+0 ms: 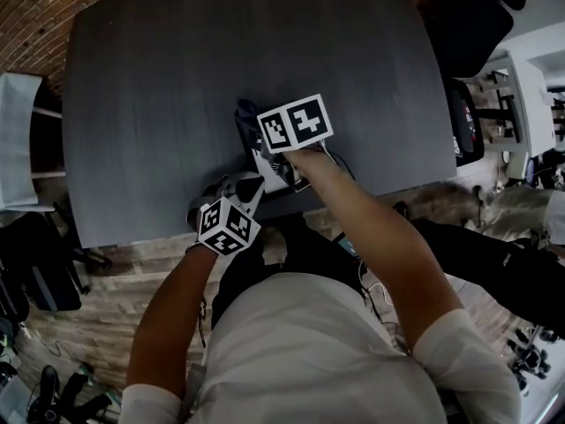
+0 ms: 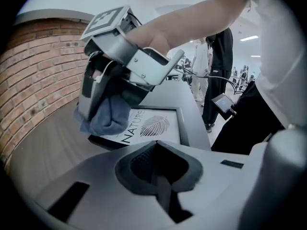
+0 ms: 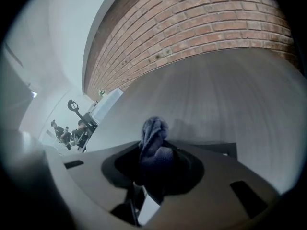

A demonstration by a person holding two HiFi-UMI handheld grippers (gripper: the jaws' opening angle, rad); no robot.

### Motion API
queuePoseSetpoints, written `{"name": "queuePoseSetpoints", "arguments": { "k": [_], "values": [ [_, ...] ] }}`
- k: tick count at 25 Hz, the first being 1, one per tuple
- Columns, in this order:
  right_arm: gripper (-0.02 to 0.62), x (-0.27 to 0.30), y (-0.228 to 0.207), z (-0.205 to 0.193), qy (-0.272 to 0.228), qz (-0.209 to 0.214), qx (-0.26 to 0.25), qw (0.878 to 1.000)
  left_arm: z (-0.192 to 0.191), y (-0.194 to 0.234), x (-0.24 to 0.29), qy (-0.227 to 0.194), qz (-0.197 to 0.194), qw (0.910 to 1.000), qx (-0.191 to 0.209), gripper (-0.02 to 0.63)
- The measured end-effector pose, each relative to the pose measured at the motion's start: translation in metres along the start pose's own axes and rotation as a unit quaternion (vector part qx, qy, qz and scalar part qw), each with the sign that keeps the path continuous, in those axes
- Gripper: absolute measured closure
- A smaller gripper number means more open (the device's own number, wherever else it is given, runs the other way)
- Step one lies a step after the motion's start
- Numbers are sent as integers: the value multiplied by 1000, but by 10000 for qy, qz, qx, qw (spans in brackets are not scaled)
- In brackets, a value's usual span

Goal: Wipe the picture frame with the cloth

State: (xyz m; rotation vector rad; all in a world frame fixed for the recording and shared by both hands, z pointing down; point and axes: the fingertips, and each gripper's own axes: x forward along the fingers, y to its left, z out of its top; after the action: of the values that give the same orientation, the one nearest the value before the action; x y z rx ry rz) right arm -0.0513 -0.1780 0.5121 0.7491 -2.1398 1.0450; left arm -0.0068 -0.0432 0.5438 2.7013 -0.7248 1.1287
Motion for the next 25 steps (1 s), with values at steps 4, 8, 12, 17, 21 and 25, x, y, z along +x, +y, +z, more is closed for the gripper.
{"name": "queuePoseSetpoints", "arguments": {
  "k": [4, 8, 12, 17, 21, 25],
  "values": [
    [480, 23, 9, -6, 171, 159, 121, 9997, 1, 0, 1, -19, -57, 9999, 127, 598],
    [480, 26, -6, -10, 198, 3, 219, 9996, 0, 3, 1, 25, -55, 9997, -254, 598],
    [480, 16, -28, -15, 203, -278, 319, 9989, -3, 4, 0, 108, -35, 9984, -550, 598],
    [480, -1, -51, -22, 149, -544, 340, 9978, -3, 4, 1, 191, 96, 9981, -578, 598],
    [480, -16, -68, -27, 136, -804, 247, 9964, -4, 3, 2, 231, 212, 9976, -619, 599],
    [480, -30, -84, -28, 119, -1036, 239, 9943, -3, 5, 2, 283, 271, 9972, -638, 599]
  ]
}}
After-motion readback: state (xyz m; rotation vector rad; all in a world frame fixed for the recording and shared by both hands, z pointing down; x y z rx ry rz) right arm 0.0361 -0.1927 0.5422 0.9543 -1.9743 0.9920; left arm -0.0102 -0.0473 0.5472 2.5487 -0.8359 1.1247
